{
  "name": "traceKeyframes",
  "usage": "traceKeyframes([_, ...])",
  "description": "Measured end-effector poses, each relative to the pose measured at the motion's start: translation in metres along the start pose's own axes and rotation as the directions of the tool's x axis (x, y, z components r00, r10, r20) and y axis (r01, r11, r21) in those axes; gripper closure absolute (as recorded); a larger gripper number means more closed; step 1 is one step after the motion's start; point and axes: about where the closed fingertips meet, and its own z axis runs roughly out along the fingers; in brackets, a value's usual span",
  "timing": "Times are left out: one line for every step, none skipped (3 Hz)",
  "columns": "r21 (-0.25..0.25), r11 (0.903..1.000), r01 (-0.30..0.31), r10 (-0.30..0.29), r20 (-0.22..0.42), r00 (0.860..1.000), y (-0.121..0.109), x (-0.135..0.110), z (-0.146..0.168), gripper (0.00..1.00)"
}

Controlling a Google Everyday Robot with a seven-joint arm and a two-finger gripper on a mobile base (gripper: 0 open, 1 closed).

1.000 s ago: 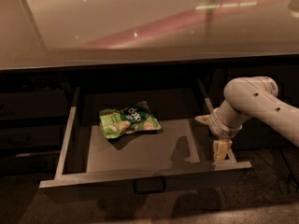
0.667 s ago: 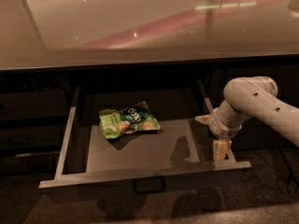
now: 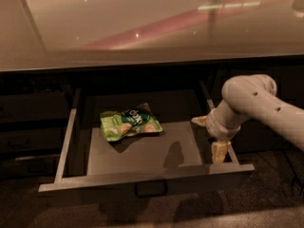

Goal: Open top drawer

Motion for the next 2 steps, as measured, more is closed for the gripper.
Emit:
traceKeyframes([-0.062, 0.9979, 0.020, -0.021, -0.011, 1.000, 0.041, -0.007, 0.023, 0.00])
traceKeyframes([-0.142, 0.9898, -0.002, 0.000, -0.009, 1.000, 0.094, -0.004, 0.052, 0.00])
